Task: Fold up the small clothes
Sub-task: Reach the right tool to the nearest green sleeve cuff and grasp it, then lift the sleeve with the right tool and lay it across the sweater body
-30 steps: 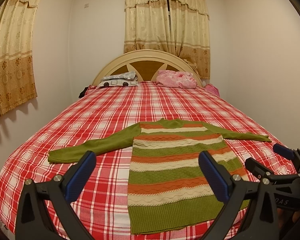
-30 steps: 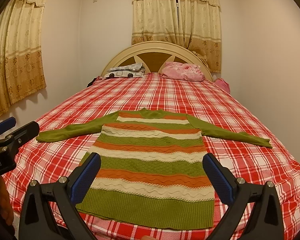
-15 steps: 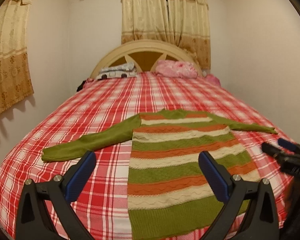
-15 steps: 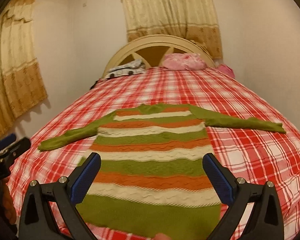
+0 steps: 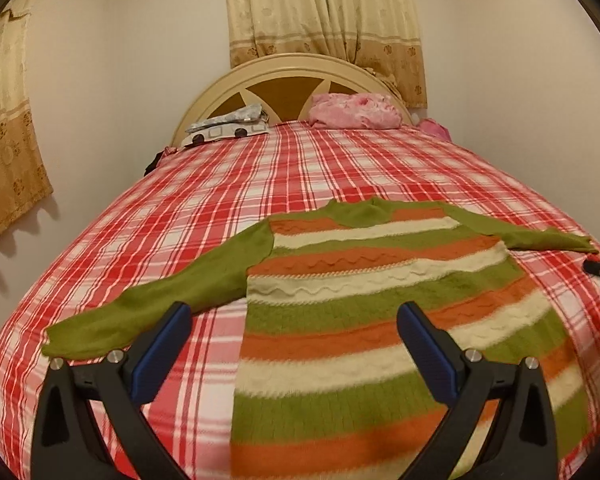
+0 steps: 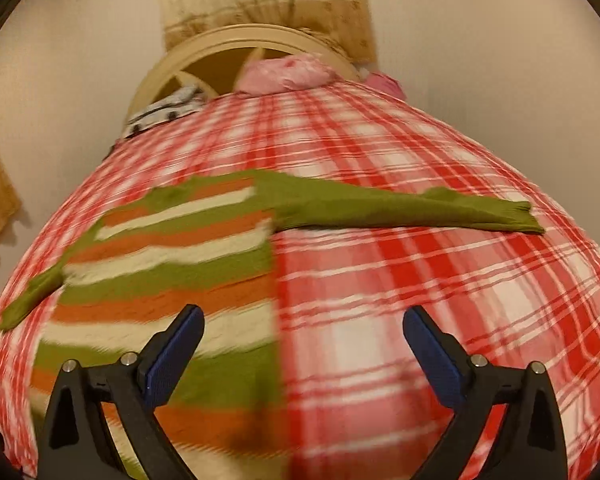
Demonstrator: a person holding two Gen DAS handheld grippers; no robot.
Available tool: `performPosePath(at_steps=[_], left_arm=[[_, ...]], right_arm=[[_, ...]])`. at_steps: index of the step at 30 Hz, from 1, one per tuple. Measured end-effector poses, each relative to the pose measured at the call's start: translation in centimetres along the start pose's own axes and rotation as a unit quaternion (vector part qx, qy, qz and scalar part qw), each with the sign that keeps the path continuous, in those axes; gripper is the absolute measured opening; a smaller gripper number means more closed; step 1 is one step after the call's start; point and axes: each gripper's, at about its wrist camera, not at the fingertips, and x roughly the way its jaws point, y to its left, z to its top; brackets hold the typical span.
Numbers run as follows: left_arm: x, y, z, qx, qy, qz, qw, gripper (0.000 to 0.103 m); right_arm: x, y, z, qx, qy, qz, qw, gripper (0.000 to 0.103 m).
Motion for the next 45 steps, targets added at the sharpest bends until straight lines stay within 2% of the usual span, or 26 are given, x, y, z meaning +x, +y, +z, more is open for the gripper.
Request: performPosePath(at_steps=[5,9,13,15,16,21,24,26,29,32,34,35,36,37,45], left_arm=[[3.8,-0.6,0.8,0.011,0.008,0.012,0.9998,0.103],[7.1,-0.9,1.1,0.005,0.03,0.012,0.9995,0.103],[9.1,-1.4,0.8,0.012,0.044,0.01,0.9989,0.103],[9.8,-1.5,0.6,0.016,0.05,0.015,0.9985,0.103],[10.2,-1.5,0.5,0.014,0.056,0.017,0.9982,0.103],[11.4,-0.9,0.2,0.001,0.073,0.02,0.9972,0.103],[11.9,-1.2,0.2,0.003,0.076,0.024,0.9968,0.103],[12.4,-1.3,0.1,0.007,0.081,0.033,0.9961,0.103],[13.1,-1.0,-0.2,0.009,0.09,0.043,0.995,0.103],[13.7,-0.6,-0.5,0.01,0.097,0.049,0.994,0.103],[13.9,-0.3,-0.5,0.005,0.101,0.048,0.9937,0.103],[14.0,-0.2,-0.6,0.002,0.102,0.048,0.9936,0.103],[14.0,-0.1,-0.6,0.0,0.104,0.047,0.9935,0.103],[14.0,-0.1,-0.7,0.0,0.104,0.046,0.9935,0.103],[13.0,-0.5,-0.8,0.002,0.099,0.035,0.9945,0.103]], right_arm=[[2.4,-6.5,3.1,0.043,0.006,-0.047,0.998,0.091],[4.3,-12.5,5.2,0.085,0.014,-0.086,0.993,0.07],[6.3,-18.7,6.6,0.132,0.019,-0.116,0.984,0.067],[7.5,-21.7,6.9,0.153,0.025,-0.127,0.98,0.055],[8.2,-23.3,7.1,0.165,0.03,-0.133,0.977,0.052],[10.1,-28.2,7.7,0.218,0.035,-0.129,0.967,0.051],[11.2,-28.4,8.4,0.212,0.038,-0.11,0.97,0.051],[12.1,-27.9,8.9,0.191,0.045,-0.123,0.973,0.051],[13.5,-27.7,9.2,0.175,0.067,-0.158,0.969,0.051],[14.2,-28.5,8.9,0.192,0.072,-0.143,0.968,0.051],[14.4,-28.4,8.7,0.179,0.069,-0.143,0.971,0.05],[14.4,-28.1,8.7,0.173,0.068,-0.137,0.973,0.042],[14.4,-27.8,8.7,0.162,0.066,-0.13,0.976,0.017],[14.4,-27.5,8.7,0.159,0.065,-0.124,0.977,0.009],[11.8,-23.8,10.7,0.156,0.024,-0.076,0.985,0.007]])
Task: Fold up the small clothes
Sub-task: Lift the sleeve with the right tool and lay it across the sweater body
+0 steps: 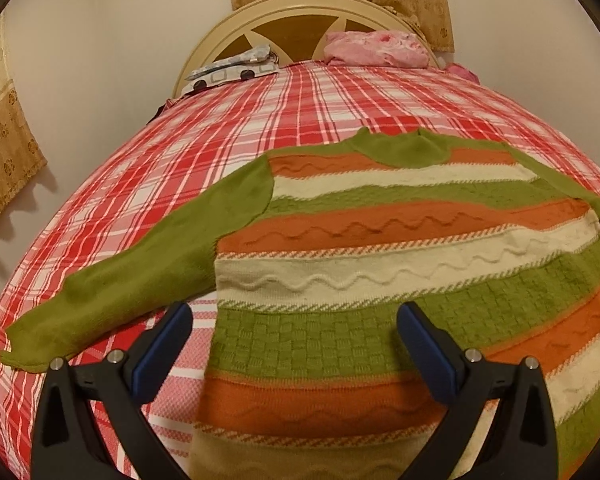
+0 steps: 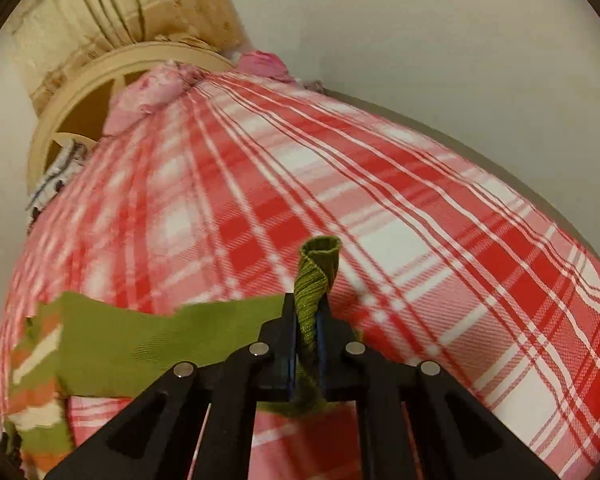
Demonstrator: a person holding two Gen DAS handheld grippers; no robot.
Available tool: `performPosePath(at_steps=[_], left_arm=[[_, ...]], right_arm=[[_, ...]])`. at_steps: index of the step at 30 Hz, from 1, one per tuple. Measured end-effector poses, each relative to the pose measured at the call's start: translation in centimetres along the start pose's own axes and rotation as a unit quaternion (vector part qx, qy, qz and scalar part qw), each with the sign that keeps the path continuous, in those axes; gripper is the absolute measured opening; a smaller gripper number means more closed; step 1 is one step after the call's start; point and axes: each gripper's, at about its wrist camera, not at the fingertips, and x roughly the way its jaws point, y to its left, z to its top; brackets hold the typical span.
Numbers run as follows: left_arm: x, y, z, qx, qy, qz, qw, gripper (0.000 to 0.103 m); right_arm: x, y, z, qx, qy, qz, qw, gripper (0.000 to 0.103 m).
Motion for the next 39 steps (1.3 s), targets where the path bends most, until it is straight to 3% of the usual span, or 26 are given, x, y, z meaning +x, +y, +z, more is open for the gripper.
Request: performPosePath(at_steps=[10,17,22,27,33,39], left_arm=[[-1.3,1.8,-1.2,-0.016,0.0,-0.004,0.9999,0.103],[-1.4,4.8,-1.4,-0.043,-0.004,0.011,0.999,0.103],[-2.0,5.5,-1.6,-0.059,-0.011,-0.001,0.9982,0.103],[-2.3,5.5,-2.0,-0.061,-0.013,-0.014,0.9979,0.103],[-2.9,6.5,-2.4,-0.06,-0.02,-0.042,0.9971,0.103],[-2.4,8.2,-2.9,-0.078,-0.005,-0.06,0.9952,0.103]], right_arm=[[-9.3,10.0,3.9,-0.048,-0.087,0.079,0.992,0.007],[-15.5,18.8,5.6,-0.11,-0.131,0.131,0.977,0.007],[-18.2,26.1,5.3,-0.159,-0.149,0.172,0.961,0.006],[-19.2,34.9,2.9,-0.217,-0.14,0.215,0.942,0.006],[-17.4,45.6,-3.2,-0.287,-0.104,0.263,0.915,0.006],[-12.4,51.4,-10.5,-0.315,-0.05,0.298,0.9,0.007]])
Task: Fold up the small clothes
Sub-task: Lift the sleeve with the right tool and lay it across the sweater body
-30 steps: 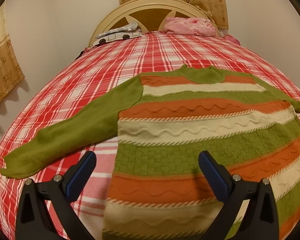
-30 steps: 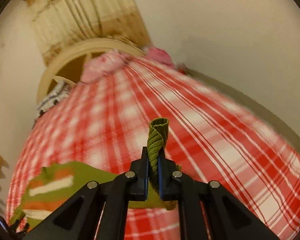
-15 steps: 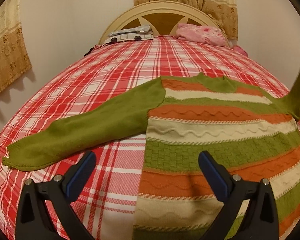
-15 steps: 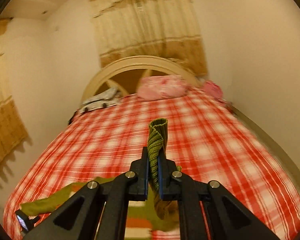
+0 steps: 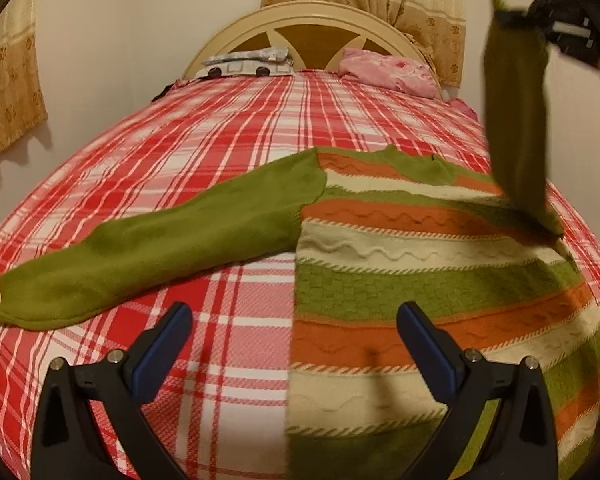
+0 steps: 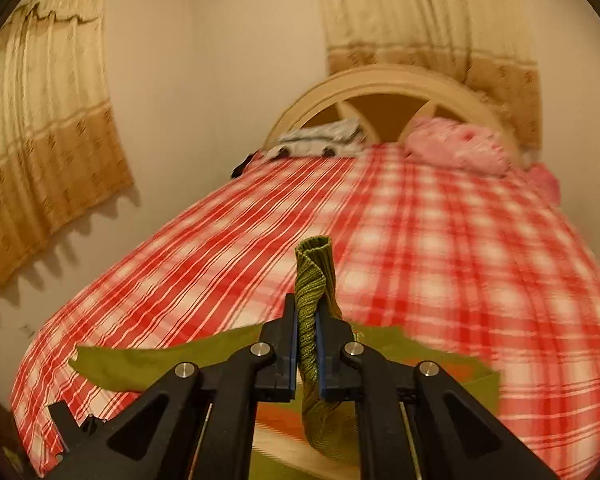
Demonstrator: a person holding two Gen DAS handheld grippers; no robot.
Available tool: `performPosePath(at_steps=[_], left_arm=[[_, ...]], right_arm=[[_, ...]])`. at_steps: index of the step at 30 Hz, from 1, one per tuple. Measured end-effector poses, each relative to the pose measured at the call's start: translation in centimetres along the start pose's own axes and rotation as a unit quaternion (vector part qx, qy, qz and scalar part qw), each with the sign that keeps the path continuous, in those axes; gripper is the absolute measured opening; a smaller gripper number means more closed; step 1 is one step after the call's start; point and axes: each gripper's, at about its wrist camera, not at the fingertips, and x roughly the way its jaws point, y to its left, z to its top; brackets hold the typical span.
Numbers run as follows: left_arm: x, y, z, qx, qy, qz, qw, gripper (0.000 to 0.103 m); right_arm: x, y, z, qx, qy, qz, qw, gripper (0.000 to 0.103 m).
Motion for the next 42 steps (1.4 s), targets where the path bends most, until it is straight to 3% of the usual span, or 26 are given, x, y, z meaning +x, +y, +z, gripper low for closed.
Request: performPosePath(at_steps=[5,7,8,9,12,17,21,25,26,27,30,33,35,38,42], left_arm=[[0.1,1.1,0.1,-0.006,0.006,0.011,0.9999,0.103],[0.0,1.0,0.3,0.001,0.005,0.018,0.9998,0.103],[0.0,0.9,0.4,0.004,0.004,0.019,0.9998,0.103],[0.0,0.8,0.6,0.011,0.003,0.021,0.9997,0.103],[0.3,0.5,1.4,0.015,0.004,0.031,0.9994,0.103],[1.3,-0.9,4.3,0.02,-0.004,0.038,0.9991,0.103],[3.3,-2.7,5.9,0.044,-0.006,0.055,0.9975,0.103],[6.3,-3.9,6.0,0.063,0.02,0.077,0.9948,0.103],[7.2,-4.0,5.7,0.071,0.038,0.09,0.9927,0.103],[7.4,-4.0,5.3,0.073,0.051,0.095,0.9916,0.103],[6.3,-2.8,4.1,0.065,0.054,0.077,0.9935,0.103],[5.0,-1.3,3.2,0.065,0.049,0.094,0.9922,0.103],[4.2,-0.1,3.1,0.056,0.046,0.101,0.9922,0.103],[3.0,1.7,3.3,0.036,0.029,0.115,0.9923,0.103],[3.2,2.4,3.7,0.02,0.032,0.109,0.9934,0.103]], right_arm=[[7.0,2.5,-6.0,0.024,0.081,0.058,0.995,0.01],[8.7,2.9,-8.8,0.021,0.12,0.077,0.99,0.029],[9.0,3.0,-10.4,0.013,0.138,0.084,0.987,0.06],[8.9,2.7,-11.4,0.012,0.144,0.09,0.985,0.075],[7.4,0.7,-13.6,0.019,0.15,0.098,0.984,0.074],[3.8,-7.0,-14.5,0.057,0.124,0.014,0.991,0.074],[2.8,-13.5,-13.8,0.11,0.1,-0.043,0.988,0.074],[4.3,-16.1,-15.1,0.13,0.151,-0.031,0.979,0.074],[4.7,-16.6,-16.2,0.13,0.174,-0.056,0.975,0.074],[4.9,-16.8,-17.2,0.131,0.193,-0.075,0.969,0.074],[3.8,-15.6,-18.7,0.085,0.186,-0.07,0.976,0.074],[3.4,-13.6,-19.4,0.014,0.199,-0.099,0.975,0.074],[3.0,-13.5,-19.8,0.008,0.214,-0.108,0.971,0.074],[2.2,-13.1,-18.4,0.026,0.199,-0.134,0.971,0.074],[3.2,-9.5,-15.4,0.007,0.17,-0.096,0.981,0.074]])
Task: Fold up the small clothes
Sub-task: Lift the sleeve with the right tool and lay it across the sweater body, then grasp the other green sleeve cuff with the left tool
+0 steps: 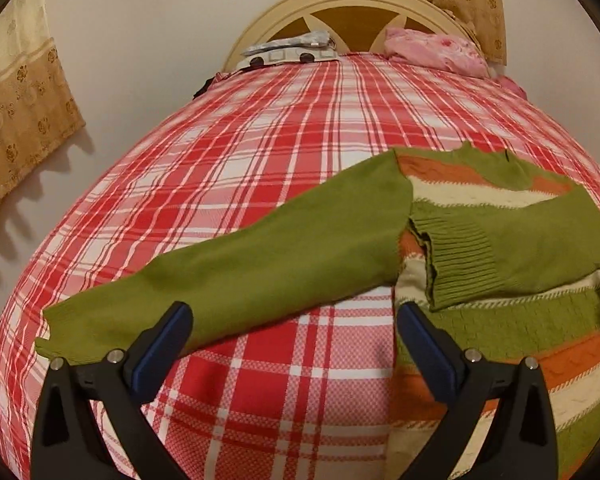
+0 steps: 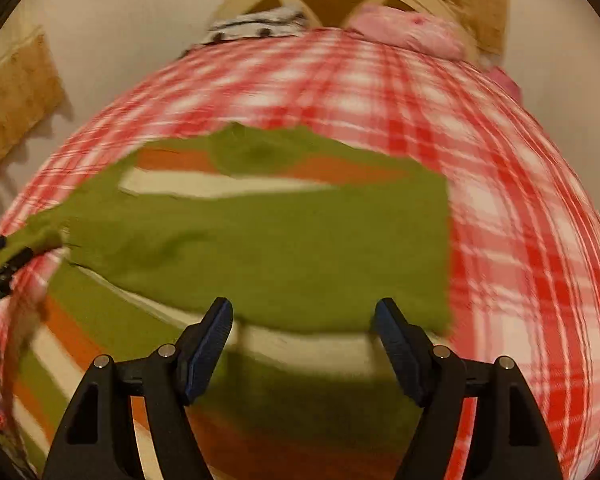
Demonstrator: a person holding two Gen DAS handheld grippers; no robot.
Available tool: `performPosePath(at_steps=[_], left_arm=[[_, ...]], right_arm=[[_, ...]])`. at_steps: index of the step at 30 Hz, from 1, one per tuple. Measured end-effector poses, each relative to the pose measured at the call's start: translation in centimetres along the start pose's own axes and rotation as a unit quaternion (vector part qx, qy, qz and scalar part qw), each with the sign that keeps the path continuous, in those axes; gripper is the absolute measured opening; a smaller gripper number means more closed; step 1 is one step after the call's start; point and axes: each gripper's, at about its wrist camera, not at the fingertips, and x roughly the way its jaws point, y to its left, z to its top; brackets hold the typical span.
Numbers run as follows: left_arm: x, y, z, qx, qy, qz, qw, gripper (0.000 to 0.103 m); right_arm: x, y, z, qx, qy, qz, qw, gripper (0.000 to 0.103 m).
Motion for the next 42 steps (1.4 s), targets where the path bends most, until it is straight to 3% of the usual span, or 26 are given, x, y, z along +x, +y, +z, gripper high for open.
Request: performPosePath(at_steps=[5,8,9,11,14,18,21,24,27,33,38,42], left_arm=[[0.4,0.1,-0.1,-0.007,0.001,-0.005,1.0,0.103],[-0.1,1.5,-0.7,-0.013,0.0,-0.009,0.9999,0.103],[-0.3,2.1,-0.9,-0.013,-0.001,-0.007,0.9999,0.103],[-0.5,4.1,-1.6,-0.014,-0.003,0.008,0.9999,0.103],[-0.2,7.4,-2.4,-0.018,-0.002,0.045,0.9988,0.103],[0.6,13.2,-3.4,-0.056,0.016,0.099,0.9934,0.103],[0.1,16.0,-4.2,-0.081,0.014,0.121,0.9892,0.103],[0.0,18.3,-5.1,-0.101,0.022,0.138,0.9851,0.103],[0.2,20.3,-5.7,-0.121,0.029,0.16,0.9793,0.103],[-0.8,24.2,-7.4,-0.221,0.028,0.147,0.9637,0.103],[-0.8,24.8,-8.7,-0.262,0.031,0.124,0.9564,0.103],[0.3,24.8,-9.0,-0.284,0.046,0.094,0.9532,0.091]], right_arm=[[2.5,5.4,2.4,-0.029,-0.009,0.047,0.998,0.074],[5.2,7.5,1.5,-0.027,0.031,0.085,0.996,0.074],[5.9,8.1,1.1,-0.031,0.042,0.084,0.995,0.075],[5.8,9.9,0.1,-0.082,0.023,0.041,0.995,0.076],[5.1,10.7,0.2,-0.095,0.03,0.028,0.995,0.076],[4.2,10.7,1.3,-0.079,-0.009,0.045,0.996,0.076],[6.3,11.3,1.0,-0.077,0.03,0.044,0.996,0.077],[5.5,12.3,-0.2,-0.1,0.007,0.021,0.995,0.077],[4.3,12.3,-1.2,-0.089,-0.006,0.038,0.995,0.077],[3.9,13.3,-3.6,-0.133,-0.021,0.019,0.991,0.077],[4.4,13.3,-3.8,-0.136,-0.015,0.016,0.99,0.082],[4.4,13.3,-3.9,-0.137,-0.018,0.014,0.99,0.083]])
